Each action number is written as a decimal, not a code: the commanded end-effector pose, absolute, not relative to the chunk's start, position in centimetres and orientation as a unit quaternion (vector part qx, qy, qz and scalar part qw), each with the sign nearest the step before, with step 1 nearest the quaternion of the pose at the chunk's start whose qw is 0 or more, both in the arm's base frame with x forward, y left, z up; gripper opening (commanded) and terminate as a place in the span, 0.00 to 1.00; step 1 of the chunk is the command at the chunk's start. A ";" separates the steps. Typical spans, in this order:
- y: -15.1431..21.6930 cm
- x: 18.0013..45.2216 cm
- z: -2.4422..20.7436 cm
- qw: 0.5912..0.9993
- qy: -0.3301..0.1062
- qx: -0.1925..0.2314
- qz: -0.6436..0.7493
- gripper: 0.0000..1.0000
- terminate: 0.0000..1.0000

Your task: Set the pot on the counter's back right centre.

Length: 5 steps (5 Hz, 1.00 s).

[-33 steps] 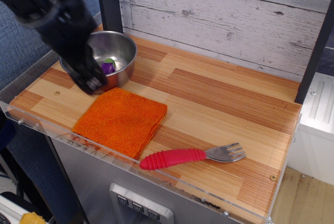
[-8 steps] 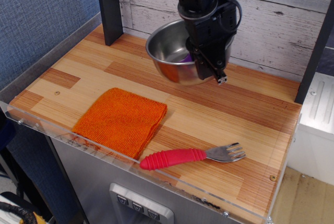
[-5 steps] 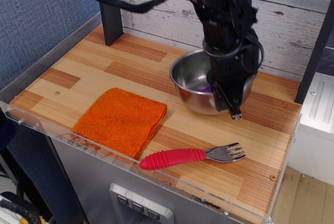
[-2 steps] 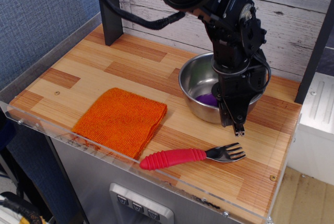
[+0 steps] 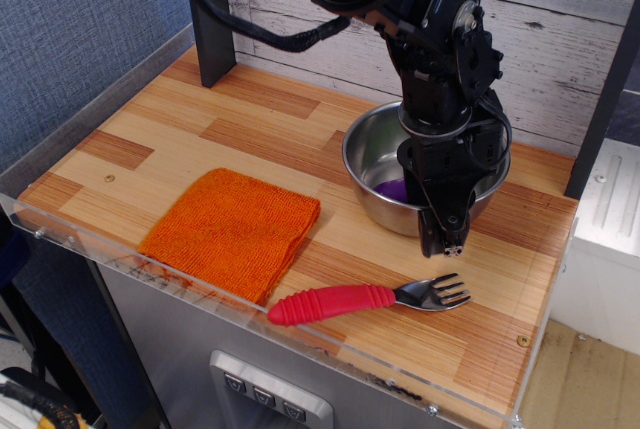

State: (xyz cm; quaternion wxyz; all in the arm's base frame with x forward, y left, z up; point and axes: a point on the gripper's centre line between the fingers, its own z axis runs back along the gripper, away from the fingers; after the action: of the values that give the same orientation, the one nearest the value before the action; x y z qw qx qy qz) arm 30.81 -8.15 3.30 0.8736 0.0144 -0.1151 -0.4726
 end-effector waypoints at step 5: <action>-4.5 30.2 17.9 0.874 -0.278 -0.012 -0.397 1.00 0.00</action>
State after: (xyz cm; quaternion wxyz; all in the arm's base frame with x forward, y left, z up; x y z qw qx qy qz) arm 30.91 -4.93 16.35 0.8811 -0.0212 -0.2565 -0.3969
